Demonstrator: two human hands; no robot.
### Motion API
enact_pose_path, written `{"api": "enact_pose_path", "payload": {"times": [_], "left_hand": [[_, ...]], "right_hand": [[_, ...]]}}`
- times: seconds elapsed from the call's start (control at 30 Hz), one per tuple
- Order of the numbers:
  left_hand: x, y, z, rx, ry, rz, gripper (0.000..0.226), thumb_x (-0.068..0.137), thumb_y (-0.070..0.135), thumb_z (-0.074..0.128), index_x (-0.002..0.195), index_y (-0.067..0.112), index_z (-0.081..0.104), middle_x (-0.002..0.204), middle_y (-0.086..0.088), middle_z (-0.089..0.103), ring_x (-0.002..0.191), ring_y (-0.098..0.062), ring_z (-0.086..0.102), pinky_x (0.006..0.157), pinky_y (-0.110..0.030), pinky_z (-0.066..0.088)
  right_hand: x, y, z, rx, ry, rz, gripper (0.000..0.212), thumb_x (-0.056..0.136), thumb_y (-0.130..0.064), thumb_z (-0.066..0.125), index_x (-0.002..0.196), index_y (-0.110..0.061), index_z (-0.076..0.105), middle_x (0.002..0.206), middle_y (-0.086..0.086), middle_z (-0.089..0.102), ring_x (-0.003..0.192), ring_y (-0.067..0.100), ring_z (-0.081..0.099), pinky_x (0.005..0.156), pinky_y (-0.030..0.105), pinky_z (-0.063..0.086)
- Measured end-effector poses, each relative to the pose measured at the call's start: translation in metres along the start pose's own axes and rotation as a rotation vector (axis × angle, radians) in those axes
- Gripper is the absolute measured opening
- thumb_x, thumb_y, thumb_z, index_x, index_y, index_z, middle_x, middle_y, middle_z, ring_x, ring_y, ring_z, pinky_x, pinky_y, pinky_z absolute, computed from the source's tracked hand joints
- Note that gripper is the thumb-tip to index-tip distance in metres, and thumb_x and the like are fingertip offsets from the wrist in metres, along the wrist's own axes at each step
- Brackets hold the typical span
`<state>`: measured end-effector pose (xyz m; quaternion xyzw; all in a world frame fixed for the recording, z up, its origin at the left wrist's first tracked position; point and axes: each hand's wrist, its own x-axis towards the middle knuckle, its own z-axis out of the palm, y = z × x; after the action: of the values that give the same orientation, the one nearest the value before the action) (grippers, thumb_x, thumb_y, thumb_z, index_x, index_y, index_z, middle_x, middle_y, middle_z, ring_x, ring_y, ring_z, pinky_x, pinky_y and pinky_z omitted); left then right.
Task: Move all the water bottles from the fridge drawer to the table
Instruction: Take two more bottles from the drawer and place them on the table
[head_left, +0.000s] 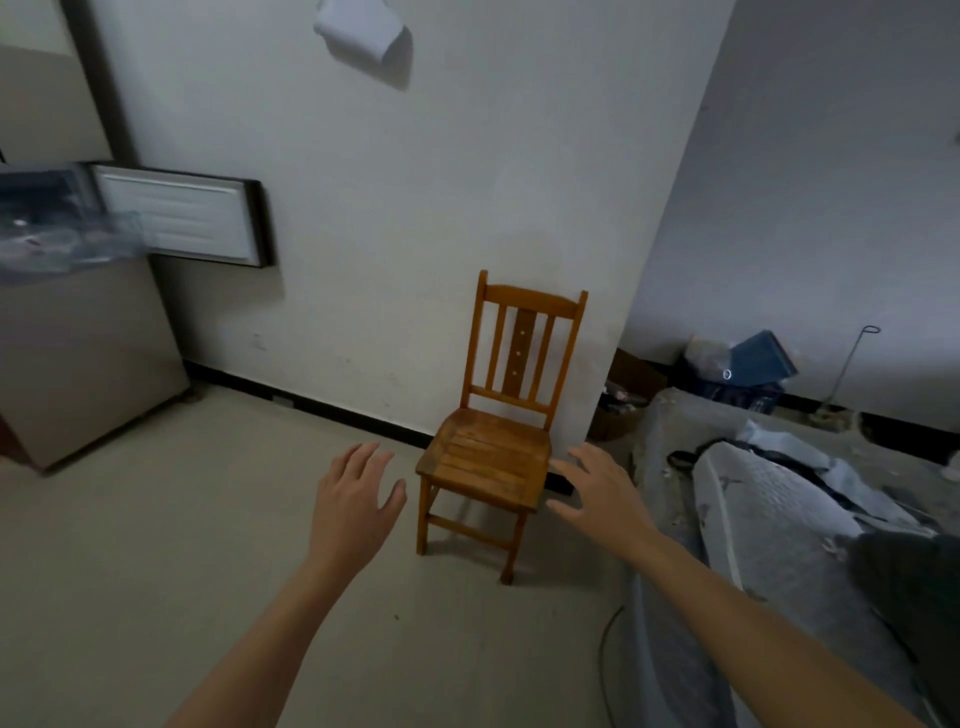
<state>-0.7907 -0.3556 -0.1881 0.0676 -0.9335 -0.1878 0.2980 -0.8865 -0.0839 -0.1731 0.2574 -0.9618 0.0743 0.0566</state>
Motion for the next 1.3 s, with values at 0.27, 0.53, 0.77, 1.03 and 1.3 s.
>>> {"api": "enact_pose_path", "payload": {"times": [0.27, 0.53, 0.77, 1.03, 1.3], "left_hand": [[0.071, 0.033, 0.066, 0.107, 0.074, -0.064, 0.036, 0.074, 0.009, 0.074, 0.106, -0.002, 0.064, 0.115, -0.021, 0.063, 0.109, -0.041, 0.055, 0.089, -0.051, 0.045], [0.112, 0.055, 0.085, 0.209, 0.110, -0.308, 0.039, 0.085, 0.020, 0.062, 0.120, 0.003, 0.058, 0.128, -0.013, 0.057, 0.126, -0.032, 0.042, 0.104, -0.045, 0.033], [0.111, 0.027, 0.071, 0.344, 0.176, -0.399, 0.033, 0.075, 0.016, 0.069, 0.101, -0.005, 0.067, 0.105, -0.022, 0.067, 0.107, -0.044, 0.056, 0.088, -0.053, 0.046], [0.139, -0.059, 0.062, 0.410, 0.276, -0.633, 0.040, 0.082, 0.016, 0.066, 0.118, 0.002, 0.059, 0.127, -0.017, 0.057, 0.125, -0.036, 0.042, 0.101, -0.047, 0.034], [0.205, -0.152, 0.047, 0.413, 0.364, -0.725, 0.041, 0.082, 0.015, 0.066, 0.119, 0.001, 0.058, 0.128, -0.017, 0.056, 0.124, -0.036, 0.042, 0.099, -0.049, 0.035]], "right_hand": [[0.092, 0.073, 0.008, 0.057, -0.011, -0.207, 0.056, 0.090, -0.047, 0.048, 0.140, -0.025, 0.034, 0.151, 0.002, 0.025, 0.142, 0.020, 0.013, 0.115, 0.037, 0.009], [0.190, 0.105, 0.011, 0.160, 0.043, -0.425, 0.051, 0.091, -0.047, 0.047, 0.136, -0.025, 0.040, 0.148, 0.001, 0.033, 0.141, 0.019, 0.020, 0.115, 0.036, 0.012], [0.256, 0.068, 0.044, 0.235, -0.029, -0.546, 0.053, 0.090, -0.042, 0.052, 0.137, -0.023, 0.039, 0.147, 0.003, 0.033, 0.139, 0.017, 0.022, 0.113, 0.032, 0.019], [0.353, -0.018, 0.069, 0.237, -0.060, -0.788, 0.056, 0.090, -0.044, 0.052, 0.138, -0.019, 0.040, 0.145, 0.006, 0.035, 0.136, 0.016, 0.027, 0.109, 0.029, 0.023], [0.469, -0.088, 0.060, 0.209, 0.006, -0.894, 0.054, 0.088, -0.041, 0.055, 0.136, -0.018, 0.043, 0.143, 0.007, 0.037, 0.134, 0.016, 0.031, 0.108, 0.029, 0.026]]}}
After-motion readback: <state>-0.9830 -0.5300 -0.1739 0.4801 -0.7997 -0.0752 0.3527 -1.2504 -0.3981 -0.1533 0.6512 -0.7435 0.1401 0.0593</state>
